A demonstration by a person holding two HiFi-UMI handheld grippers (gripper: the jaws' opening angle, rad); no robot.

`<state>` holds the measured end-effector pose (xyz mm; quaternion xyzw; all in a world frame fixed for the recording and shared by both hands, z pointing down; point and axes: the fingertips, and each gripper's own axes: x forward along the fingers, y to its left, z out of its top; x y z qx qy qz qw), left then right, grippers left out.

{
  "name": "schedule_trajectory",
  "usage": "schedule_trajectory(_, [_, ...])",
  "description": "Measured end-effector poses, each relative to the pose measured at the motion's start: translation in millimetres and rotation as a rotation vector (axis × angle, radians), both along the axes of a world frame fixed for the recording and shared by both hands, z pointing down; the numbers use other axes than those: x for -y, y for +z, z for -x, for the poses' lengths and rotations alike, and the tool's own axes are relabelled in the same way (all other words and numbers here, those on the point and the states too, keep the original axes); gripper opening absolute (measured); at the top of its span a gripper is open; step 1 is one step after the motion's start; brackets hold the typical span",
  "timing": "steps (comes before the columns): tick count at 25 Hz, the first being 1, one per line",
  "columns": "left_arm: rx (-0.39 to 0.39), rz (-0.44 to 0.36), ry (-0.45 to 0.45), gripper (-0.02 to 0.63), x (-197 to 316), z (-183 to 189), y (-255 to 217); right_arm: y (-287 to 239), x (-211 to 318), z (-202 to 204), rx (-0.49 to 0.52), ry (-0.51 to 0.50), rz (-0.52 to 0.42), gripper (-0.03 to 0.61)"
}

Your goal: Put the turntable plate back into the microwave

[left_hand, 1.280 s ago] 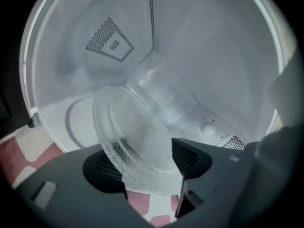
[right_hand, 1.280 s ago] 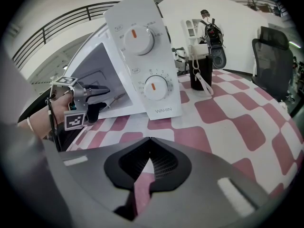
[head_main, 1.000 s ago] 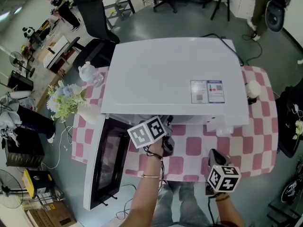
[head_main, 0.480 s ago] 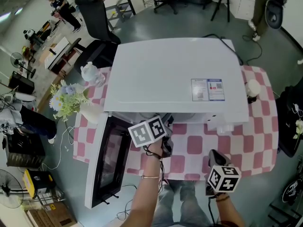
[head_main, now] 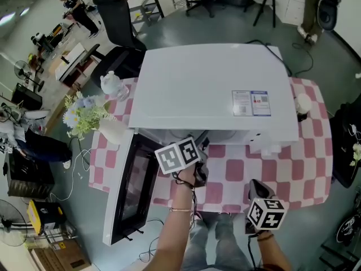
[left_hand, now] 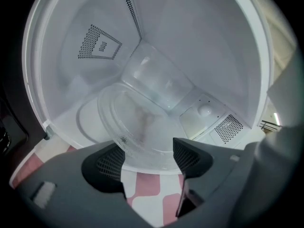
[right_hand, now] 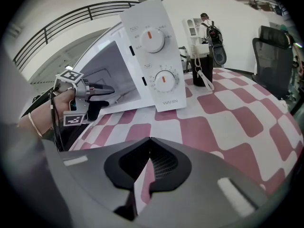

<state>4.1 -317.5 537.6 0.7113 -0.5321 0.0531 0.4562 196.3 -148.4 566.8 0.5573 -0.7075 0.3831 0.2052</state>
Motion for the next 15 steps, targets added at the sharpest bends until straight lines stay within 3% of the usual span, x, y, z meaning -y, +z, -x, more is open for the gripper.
schedule_trajectory(15, [0.023, 0.011, 0.018, 0.316, -7, 0, 0, 0, -12, 1, -0.001, 0.016, 0.004, 0.009])
